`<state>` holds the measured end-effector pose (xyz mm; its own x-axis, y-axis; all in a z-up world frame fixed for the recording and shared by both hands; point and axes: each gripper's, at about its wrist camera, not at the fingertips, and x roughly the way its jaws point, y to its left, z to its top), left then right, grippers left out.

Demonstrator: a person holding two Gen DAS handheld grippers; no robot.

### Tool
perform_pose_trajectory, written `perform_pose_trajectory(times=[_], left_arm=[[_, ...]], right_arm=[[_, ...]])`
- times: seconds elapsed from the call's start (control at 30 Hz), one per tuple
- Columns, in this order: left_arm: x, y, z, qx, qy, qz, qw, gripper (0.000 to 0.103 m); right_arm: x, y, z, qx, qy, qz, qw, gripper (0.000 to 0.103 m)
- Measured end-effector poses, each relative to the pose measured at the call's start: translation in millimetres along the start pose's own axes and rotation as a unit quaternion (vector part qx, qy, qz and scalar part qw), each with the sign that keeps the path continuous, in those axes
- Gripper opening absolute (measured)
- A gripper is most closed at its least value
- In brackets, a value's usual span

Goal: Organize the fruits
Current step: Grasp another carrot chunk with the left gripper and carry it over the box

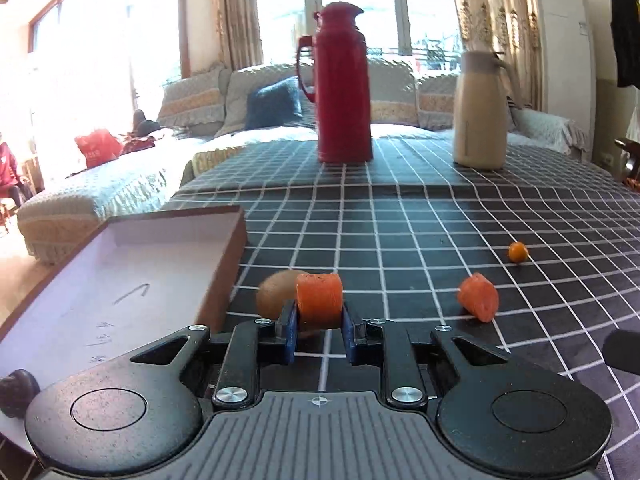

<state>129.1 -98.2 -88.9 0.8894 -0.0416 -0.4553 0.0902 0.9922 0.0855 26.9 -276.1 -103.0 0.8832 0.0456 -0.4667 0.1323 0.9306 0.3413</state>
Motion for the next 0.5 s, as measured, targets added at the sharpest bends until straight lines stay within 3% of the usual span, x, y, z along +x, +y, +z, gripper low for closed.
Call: perform_pose_trajectory(times=[0.17, 0.3, 0.4, 0.5], left_arm=[[10, 63, 13, -0.077, 0.015, 0.085, 0.9934, 0.023], [34, 113, 7, -0.142, 0.075, 0.15, 0.9755, 0.023], [47, 137, -4, -0.171, 0.113, 0.172, 0.9636, 0.023], [56, 146, -14, -0.174, 0.139, 0.172, 0.9596, 0.024]], right_arm=[[4, 6, -1, -0.003, 0.003, 0.007, 1.0, 0.044], [8, 17, -1, -0.011, 0.005, 0.011, 1.0, 0.044], [12, 24, -1, -0.014, 0.006, 0.013, 1.0, 0.044], [18, 29, 0, -0.014, 0.01, 0.012, 1.0, 0.045]])
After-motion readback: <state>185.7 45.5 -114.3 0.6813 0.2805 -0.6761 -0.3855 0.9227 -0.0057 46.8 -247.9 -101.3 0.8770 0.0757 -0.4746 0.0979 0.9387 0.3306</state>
